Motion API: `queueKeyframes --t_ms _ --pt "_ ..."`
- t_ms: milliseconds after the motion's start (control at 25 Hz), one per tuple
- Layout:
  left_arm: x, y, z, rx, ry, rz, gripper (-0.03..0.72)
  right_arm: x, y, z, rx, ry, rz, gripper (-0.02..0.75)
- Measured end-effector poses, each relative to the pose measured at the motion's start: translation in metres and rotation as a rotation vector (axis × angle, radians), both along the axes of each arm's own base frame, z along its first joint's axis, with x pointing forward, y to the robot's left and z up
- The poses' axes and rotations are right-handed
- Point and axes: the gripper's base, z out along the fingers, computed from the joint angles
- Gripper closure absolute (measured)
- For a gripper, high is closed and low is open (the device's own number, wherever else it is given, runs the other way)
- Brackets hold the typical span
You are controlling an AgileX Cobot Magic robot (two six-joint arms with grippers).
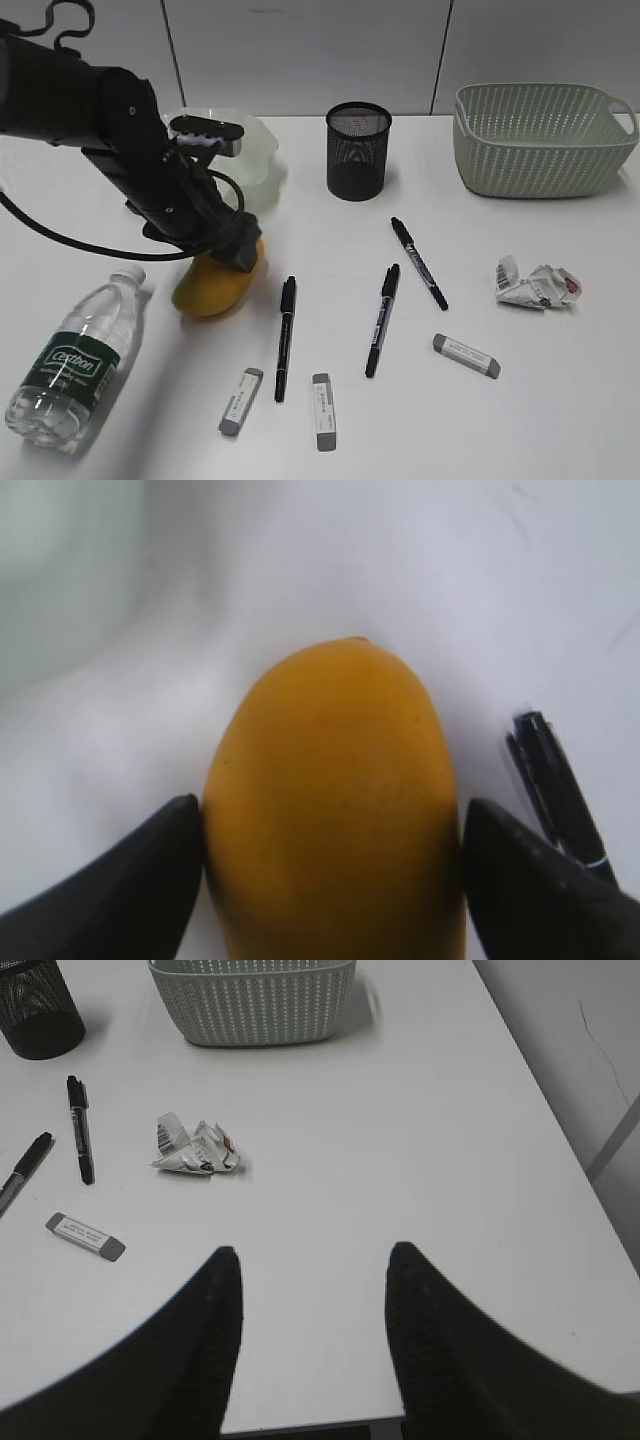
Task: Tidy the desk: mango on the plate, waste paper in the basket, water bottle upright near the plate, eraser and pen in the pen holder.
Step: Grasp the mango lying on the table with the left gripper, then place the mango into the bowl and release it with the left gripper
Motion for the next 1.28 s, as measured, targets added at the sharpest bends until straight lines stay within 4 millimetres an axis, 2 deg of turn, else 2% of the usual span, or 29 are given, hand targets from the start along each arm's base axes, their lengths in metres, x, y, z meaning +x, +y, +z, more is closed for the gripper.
queueKeyframes --t_ms 240,440,560,720,760,840,920,1040,1200,1280 --pt "0.002 -0.001 -0.002 0.001 0.004 0.002 0.123 0.000 0.000 0.000 0.000 0.001 0.000 0.357" --pt "-0.002 0.000 0.009 -0.009 -0.015 -0.001 0.127 0.000 0.000 0.000 0.000 0.001 0.000 0.357" --pt "-0.004 0.001 0.042 -0.059 -0.114 0.002 0.127 0.000 0.000 0.000 0.000 0.001 0.000 0.357" --pt "-0.005 0.004 0.105 -0.180 -0.379 0.019 0.127 0.000 0.000 0.000 0.000 0.001 0.000 0.357" --pt "-0.002 0.006 0.116 -0.205 -0.461 0.028 0.127 0.000 0.000 0.000 0.000 0.001 0.000 0.357" --pt "0.010 0.013 0.126 -0.225 -0.598 0.044 0.127 0.000 0.000 0.000 0.000 0.001 0.000 0.357" --pt "0.029 0.025 0.119 -0.219 -0.686 0.077 0.127 0.000 0.000 0.000 0.000 0.001 0.000 0.357" --pt "0.061 0.041 0.085 -0.184 -0.688 0.133 0.127 0.000 0.000 0.000 0.001 0.001 0.000 0.357" --pt "0.085 0.042 0.038 -0.126 -0.587 0.135 0.127 0.000 0.000 0.000 0.001 0.001 0.000 0.357" --pt "0.092 0.040 0.029 -0.118 -0.570 0.133 0.127 0.000 0.000 0.000 0.001 0.000 0.001 0.357"
